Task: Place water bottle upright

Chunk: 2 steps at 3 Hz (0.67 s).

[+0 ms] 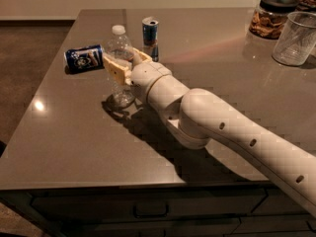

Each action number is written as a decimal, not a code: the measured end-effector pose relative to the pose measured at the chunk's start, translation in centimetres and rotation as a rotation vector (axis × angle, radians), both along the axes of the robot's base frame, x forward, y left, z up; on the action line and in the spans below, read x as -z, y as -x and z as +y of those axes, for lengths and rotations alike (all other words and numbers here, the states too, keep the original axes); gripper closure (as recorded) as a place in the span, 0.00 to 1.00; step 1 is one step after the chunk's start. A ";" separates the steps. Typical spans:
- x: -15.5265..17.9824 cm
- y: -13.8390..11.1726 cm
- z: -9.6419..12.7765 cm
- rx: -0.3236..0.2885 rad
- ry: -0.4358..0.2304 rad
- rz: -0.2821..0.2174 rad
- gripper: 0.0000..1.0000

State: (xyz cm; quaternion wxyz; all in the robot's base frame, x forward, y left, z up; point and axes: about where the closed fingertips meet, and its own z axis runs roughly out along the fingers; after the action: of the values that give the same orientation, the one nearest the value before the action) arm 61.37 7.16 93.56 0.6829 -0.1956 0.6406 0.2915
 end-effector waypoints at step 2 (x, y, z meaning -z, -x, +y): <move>0.8 0.9 -1.1 0.008 0.028 0.052 0.00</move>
Offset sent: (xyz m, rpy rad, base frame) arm -0.0170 -0.0254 -0.0178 -0.0558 0.1047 -0.0241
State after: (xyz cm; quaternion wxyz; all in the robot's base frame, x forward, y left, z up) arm 60.47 6.07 92.73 0.6644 -0.1949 0.6631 0.2845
